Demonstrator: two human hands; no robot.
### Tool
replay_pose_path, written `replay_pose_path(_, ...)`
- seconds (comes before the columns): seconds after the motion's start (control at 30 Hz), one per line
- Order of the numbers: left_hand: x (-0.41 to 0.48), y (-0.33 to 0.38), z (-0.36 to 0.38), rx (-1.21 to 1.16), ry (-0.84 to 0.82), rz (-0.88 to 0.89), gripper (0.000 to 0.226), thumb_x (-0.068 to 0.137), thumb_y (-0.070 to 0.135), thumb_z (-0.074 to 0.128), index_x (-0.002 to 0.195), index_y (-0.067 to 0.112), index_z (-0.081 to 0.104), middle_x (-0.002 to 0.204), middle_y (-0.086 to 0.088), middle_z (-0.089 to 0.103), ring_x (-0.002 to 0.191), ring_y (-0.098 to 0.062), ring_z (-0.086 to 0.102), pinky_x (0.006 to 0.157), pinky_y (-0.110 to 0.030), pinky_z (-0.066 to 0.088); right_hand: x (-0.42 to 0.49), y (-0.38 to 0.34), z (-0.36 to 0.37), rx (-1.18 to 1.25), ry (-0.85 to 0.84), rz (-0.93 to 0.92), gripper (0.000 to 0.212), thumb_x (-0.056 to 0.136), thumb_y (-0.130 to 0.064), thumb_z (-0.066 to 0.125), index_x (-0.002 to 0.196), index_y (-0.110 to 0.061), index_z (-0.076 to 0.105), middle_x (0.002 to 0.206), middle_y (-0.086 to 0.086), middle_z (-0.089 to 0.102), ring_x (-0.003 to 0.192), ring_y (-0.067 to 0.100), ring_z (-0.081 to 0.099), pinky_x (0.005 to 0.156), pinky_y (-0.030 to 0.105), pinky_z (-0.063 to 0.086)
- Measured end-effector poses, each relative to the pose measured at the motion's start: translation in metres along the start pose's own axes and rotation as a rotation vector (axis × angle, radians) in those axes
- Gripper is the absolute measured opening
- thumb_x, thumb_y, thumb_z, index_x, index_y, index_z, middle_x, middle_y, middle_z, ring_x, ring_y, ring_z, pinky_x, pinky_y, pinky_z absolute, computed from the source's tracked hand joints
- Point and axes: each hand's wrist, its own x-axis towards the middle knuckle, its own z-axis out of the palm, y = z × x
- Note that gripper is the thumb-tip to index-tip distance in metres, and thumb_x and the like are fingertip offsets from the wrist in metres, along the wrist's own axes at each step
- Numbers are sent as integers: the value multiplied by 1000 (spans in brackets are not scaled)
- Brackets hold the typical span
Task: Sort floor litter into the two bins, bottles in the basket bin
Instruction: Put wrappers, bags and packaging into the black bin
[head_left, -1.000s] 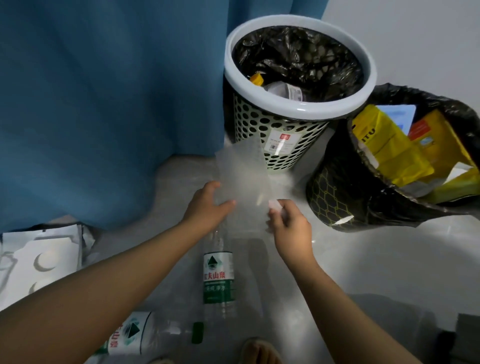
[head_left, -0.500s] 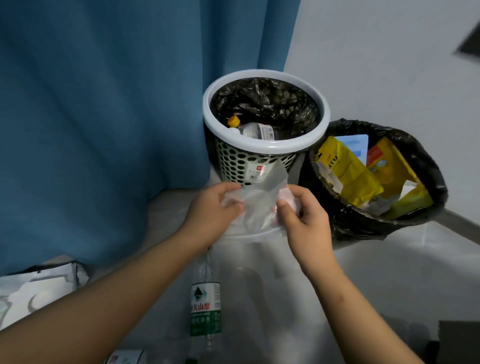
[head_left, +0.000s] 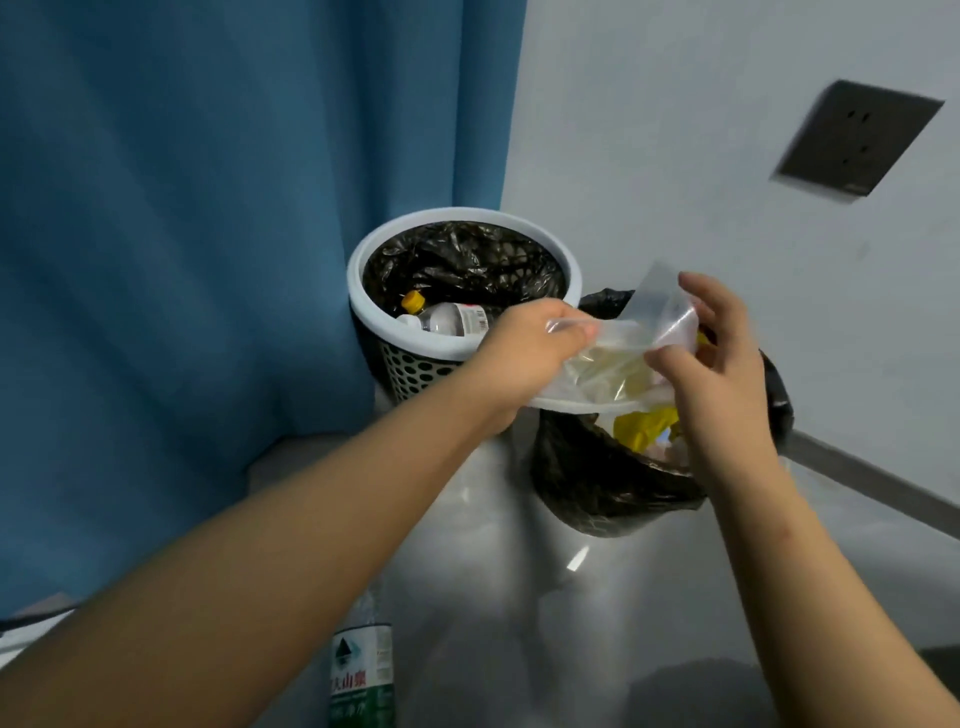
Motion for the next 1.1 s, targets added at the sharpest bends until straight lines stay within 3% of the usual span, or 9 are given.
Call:
replay_pose_path(0.17,25,2,25,-16,-59,-22,16,93,19,54,78,24,59,83,4,59,88,-13,53,78,-25,42,24,9,-25,-58,-22,3,52,78,8,53,100,-38,57,91,-11,62,75,6,58,71,22,51)
replay_pose_path(0.27,39,-6,37,160,-18,4,7,92,23,54,91,25,61,94,-1,56,86,-15,55,71,-23,42,36,23,-34,-204,20,-30,42,78,6,53,91,-34,60,88,-15,62,75,1,58,68,17,49)
replay_pose_path(0.4,50,-25,48,435,80,37,29,90,22,55,118,23,56,112,-5,48,108,-25,53,97,-33,44,48,52,-37,-590,73,-24,24,79,2,51,96,-11,61,84,0,57,77,19,50,57,21,30)
replay_pose_path(0.47,47,-35,49,503,83,40,33,90,20,53,123,21,53,122,-8,48,115,-27,50,101,-38,42,50,71,-30,-776,-67,-11,20,81,3,50,97,-4,58,89,9,54,84,28,50,62,27,26)
replay_pose_path(0.53,42,-45,50,566,71,60,34,91,20,52,125,21,52,125,-8,49,118,-26,47,102,-39,41,52,88,-22,-887,-275,75,18,85,-1,49,102,-3,55,96,12,46,95,34,50,70,30,33)
replay_pose_path(0.63,35,-55,45,661,93,107,35,91,19,50,127,21,50,125,-6,50,121,-24,44,100,-37,40,57,101,-10,-994,-508,219,22,89,-9,50,110,-4,51,112,17,45,107,36,47,88,33,38)
replay_pose_path(0.73,29,-63,37,709,122,144,34,91,18,50,125,22,51,125,-2,49,121,-21,43,97,-34,39,60,109,1,-1130,-667,257,27,92,-12,48,116,-1,49,121,21,51,119,34,42,93,32,37)
replay_pose_path(0.97,15,-81,15,686,123,186,32,91,18,52,123,21,53,122,-1,50,119,-19,46,96,-36,44,61,113,15,-1163,-855,425,42,102,-29,32,131,-1,45,136,20,48,126,31,44,98,32,35)
replay_pose_path(1.1,9,-93,2,677,100,176,31,90,17,54,121,20,55,122,-1,51,120,-18,47,98,-38,44,69,100,12,-1192,-825,429,53,95,-41,41,142,-19,35,148,13,37,135,32,34,111,41,28)
